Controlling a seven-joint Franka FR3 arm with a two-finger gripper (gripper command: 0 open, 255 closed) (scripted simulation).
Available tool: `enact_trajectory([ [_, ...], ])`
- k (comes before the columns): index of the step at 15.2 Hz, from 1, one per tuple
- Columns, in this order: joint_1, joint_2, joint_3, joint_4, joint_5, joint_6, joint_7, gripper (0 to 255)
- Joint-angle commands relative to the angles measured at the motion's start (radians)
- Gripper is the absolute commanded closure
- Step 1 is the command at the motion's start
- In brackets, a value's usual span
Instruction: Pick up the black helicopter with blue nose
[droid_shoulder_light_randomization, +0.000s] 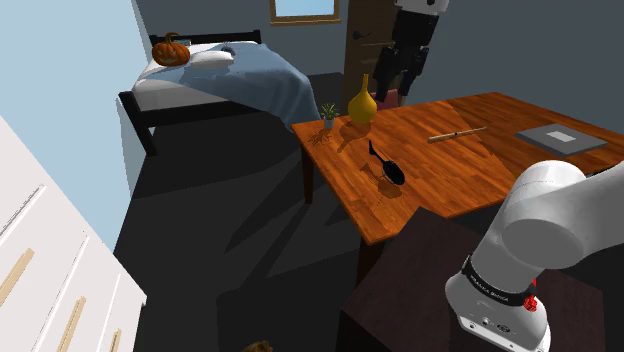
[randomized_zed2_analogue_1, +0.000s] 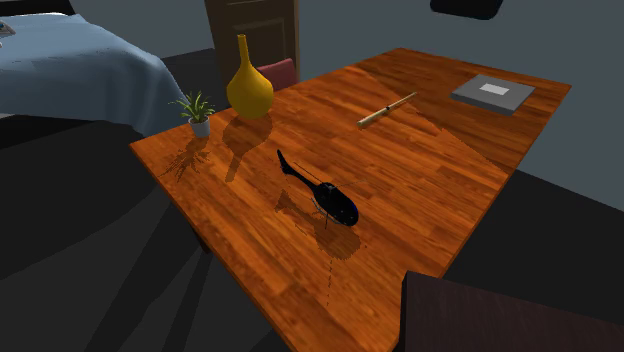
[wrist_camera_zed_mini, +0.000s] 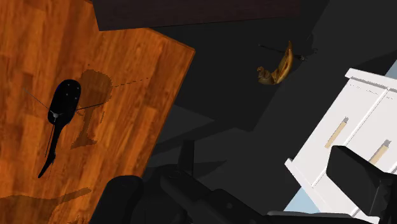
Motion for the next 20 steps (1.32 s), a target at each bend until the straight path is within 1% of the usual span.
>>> enact_trajectory([
  [1, 0.000, 0.000, 0.000, 0.000, 0.000, 0.000, 0.000, 0],
  [6, -0.032, 0.085, -0.054, -0.055, -0.035, 0.132, -0.037, 0],
  [11, -0.062, 0.197, -0.109, -0.083, -0.061, 0.265, -0.073, 0],
  [16, -0.086, 0.332, -0.167, -0.082, -0.073, 0.393, -0.112, 0],
  [20, -0.102, 0.454, -0.213, -0.061, -0.068, 0.489, -0.148, 0],
])
